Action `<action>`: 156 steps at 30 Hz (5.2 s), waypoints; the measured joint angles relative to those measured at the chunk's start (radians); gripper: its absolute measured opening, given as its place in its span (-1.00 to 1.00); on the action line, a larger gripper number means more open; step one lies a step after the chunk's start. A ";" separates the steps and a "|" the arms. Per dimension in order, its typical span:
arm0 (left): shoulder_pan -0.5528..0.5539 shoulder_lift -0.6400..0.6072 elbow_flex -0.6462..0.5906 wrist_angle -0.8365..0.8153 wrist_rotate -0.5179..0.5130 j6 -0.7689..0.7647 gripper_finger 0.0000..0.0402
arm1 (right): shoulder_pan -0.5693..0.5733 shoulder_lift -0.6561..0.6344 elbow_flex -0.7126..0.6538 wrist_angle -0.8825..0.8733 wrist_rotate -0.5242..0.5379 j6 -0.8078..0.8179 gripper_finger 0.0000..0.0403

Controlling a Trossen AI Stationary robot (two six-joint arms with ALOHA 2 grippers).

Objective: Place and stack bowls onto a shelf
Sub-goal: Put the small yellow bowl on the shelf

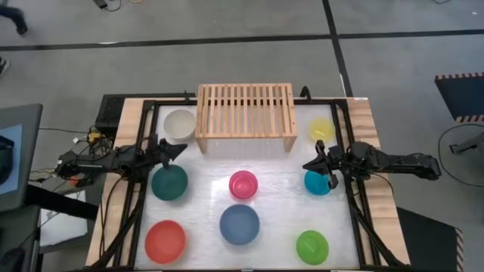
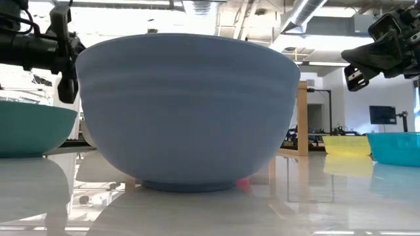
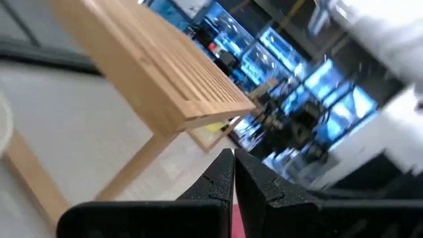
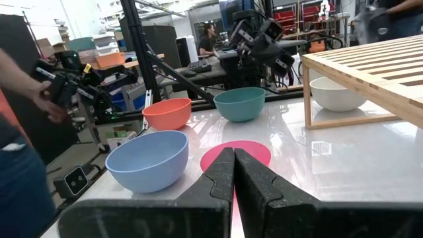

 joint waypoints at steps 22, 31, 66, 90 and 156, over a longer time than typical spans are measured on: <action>-0.027 0.345 0.509 -0.288 -0.124 0.016 -0.99 | -0.118 0.000 0.016 0.158 0.504 0.560 -0.79; 0.134 0.658 0.849 -0.689 -0.256 -0.072 -0.56 | -0.191 0.005 0.121 0.038 0.410 0.582 -0.42; 0.951 1.086 1.040 -0.989 0.327 0.321 -0.08 | -0.447 0.567 0.627 -0.378 0.517 0.444 0.11; 0.953 1.087 1.030 -0.858 0.342 0.418 -0.08 | -0.751 0.928 0.646 -0.885 0.406 0.675 0.11; 0.704 1.087 1.030 -0.770 0.396 0.414 -0.08 | -0.564 1.310 1.337 -0.916 0.497 0.529 -0.88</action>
